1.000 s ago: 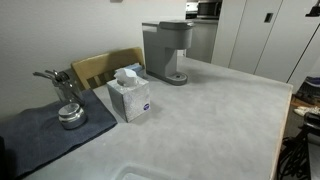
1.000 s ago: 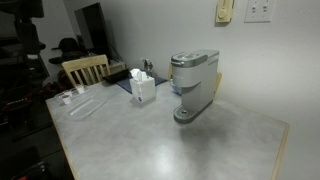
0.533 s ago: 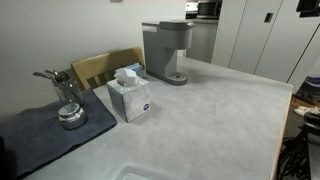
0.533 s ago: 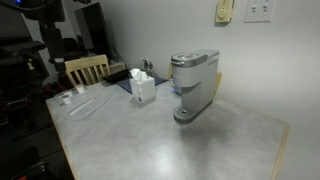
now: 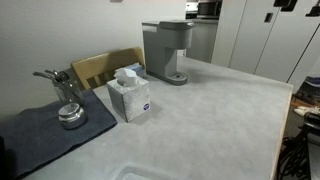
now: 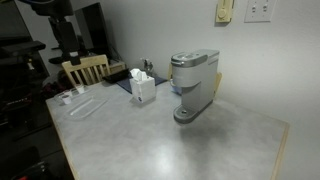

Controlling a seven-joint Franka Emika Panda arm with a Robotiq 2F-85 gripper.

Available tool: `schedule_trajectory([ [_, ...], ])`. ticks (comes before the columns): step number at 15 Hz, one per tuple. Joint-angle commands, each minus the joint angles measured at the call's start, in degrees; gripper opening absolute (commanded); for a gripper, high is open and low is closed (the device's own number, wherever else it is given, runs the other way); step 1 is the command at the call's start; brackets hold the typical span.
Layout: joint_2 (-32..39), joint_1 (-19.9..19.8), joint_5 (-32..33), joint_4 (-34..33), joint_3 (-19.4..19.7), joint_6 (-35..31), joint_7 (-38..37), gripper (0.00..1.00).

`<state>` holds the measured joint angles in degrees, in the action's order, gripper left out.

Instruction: Press the button on the top of the coffee maker

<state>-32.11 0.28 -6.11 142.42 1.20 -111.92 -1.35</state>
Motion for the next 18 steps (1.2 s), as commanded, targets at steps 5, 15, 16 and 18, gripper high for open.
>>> schedule_trajectory([
  [5,0.01,-0.29,0.5,-0.53,-0.12,-1.45,0.11,1.0],
  [15,1.82,-0.07,0.48,-0.6,-0.25,-5.26,0.4,1.0],
  [16,2.26,-0.04,0.54,-0.81,-0.22,-6.05,0.58,1.0],
  [18,3.18,-0.02,0.65,-1.09,-0.18,-7.6,0.76,1.0],
])
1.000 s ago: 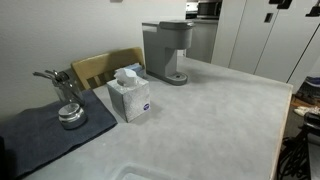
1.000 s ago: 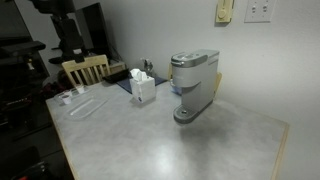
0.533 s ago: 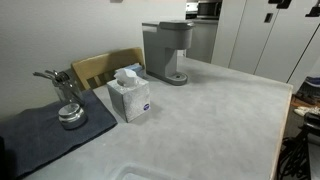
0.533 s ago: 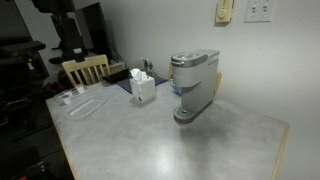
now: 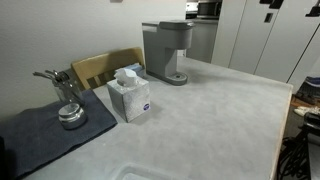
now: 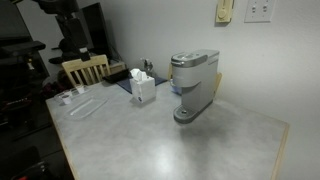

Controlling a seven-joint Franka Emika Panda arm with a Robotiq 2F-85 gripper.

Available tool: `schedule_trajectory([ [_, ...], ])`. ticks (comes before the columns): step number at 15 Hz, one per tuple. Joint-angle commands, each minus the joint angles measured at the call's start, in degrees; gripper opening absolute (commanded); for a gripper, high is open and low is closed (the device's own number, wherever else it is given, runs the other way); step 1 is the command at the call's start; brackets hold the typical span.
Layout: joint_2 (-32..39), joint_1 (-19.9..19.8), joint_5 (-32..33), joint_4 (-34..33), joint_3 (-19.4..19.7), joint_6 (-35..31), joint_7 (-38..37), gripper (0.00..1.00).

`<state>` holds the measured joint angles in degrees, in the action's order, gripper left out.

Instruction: Press the button on the top of the coffee maker

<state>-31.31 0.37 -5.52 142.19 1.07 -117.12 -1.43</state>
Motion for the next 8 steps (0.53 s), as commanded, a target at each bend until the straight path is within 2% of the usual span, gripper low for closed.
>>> schedule_trajectory([
  [1,2.91,-0.08,0.08,-1.0,-0.04,-3.08,0.93,1.0],
  [8,7.84,-0.35,1.35,-3.44,0.04,-8.58,1.96,1.0],
])
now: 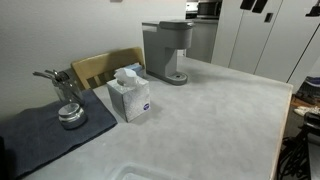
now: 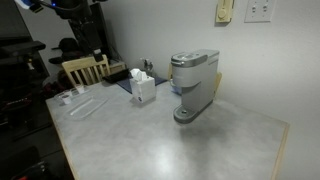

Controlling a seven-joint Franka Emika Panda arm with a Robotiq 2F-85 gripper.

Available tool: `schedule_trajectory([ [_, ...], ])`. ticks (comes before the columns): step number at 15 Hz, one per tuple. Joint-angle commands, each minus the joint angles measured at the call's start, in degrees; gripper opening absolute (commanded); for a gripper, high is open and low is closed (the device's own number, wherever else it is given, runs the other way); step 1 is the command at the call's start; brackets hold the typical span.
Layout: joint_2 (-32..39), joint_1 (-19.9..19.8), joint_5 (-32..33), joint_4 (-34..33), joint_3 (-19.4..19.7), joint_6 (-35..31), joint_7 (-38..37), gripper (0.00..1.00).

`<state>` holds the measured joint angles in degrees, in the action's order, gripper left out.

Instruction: Press the button on the top of the coffee maker

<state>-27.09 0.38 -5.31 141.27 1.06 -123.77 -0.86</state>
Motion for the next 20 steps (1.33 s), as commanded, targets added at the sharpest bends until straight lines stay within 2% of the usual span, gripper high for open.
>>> schedule_trajectory([
  [1,4.49,-0.39,1.46,-3.28,0.08,-2.49,1.54,1.0],
  [11,13.13,-0.81,4.33,-13.1,0.54,-6.32,2.79,1.0],
  [20,21.86,-2.76,7.85,-22.24,2.38,-8.05,2.61,1.0],
])
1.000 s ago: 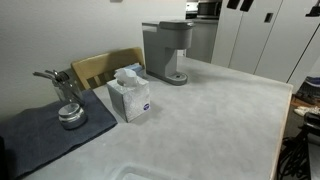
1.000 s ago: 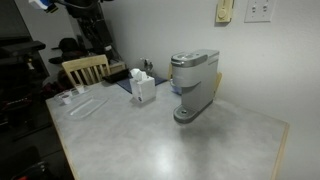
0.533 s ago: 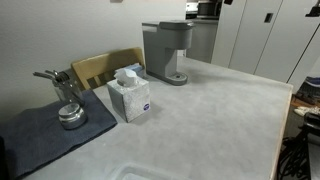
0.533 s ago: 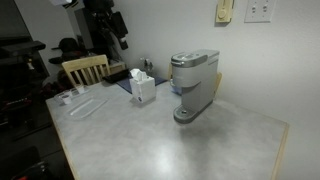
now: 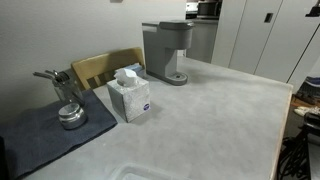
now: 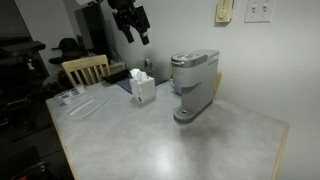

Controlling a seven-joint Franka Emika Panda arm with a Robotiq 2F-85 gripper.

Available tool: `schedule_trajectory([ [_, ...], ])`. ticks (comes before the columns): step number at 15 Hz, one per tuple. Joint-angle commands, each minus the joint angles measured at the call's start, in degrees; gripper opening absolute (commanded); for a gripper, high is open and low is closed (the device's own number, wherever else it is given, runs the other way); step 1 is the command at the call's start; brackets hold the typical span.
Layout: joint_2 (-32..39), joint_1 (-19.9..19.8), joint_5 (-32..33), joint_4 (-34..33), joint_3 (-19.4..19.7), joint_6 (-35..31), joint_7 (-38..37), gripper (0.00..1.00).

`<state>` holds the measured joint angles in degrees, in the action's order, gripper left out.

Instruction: Press the button on the top of the coffee maker

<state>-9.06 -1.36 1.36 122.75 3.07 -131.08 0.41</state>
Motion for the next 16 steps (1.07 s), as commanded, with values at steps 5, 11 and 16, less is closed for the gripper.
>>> schedule_trajectory([
  [5,4.31,-1.06,0.73,-4.81,0.36,-0.26,0.06,1.0],
  [11,5.05,-1.11,0.74,-6.28,0.39,-0.25,0.06,1.0],
  [16,7.17,-1.48,1.86,-7.49,0.62,-1.5,-0.71,1.0],
])
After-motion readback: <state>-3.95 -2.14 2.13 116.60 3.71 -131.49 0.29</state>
